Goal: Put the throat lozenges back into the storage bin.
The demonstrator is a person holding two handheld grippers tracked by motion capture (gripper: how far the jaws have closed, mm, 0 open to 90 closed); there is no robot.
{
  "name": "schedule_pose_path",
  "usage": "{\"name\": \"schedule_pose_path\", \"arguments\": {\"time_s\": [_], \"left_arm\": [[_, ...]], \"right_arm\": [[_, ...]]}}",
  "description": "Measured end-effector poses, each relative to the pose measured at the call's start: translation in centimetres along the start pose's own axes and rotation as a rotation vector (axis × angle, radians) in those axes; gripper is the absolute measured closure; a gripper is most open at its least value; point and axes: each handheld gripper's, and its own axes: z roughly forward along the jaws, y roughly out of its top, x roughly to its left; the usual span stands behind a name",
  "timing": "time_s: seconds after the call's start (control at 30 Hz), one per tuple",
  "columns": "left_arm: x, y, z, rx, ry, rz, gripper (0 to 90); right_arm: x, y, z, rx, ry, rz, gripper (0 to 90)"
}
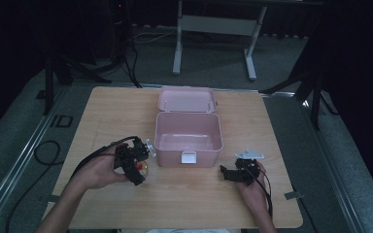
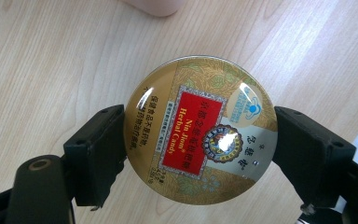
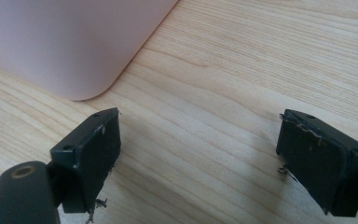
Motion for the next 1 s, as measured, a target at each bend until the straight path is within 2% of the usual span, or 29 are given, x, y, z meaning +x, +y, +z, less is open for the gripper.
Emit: {"name": "schedule_pose_path", "arguments": {"time_s": [0.53,1.0], "left_arm": [[0.6,0.6,-1.4,0.003,0.013,0.002,21.0],[1.8,1.5,-2.6,-0.001,0.029,0.001,21.0]], "right_arm": [[0.0,0.0,0.0,0.000,0.000,0.002,13.3],[0.0,0.0,0.0,0.000,0.000,-0.001,13.3]]}}
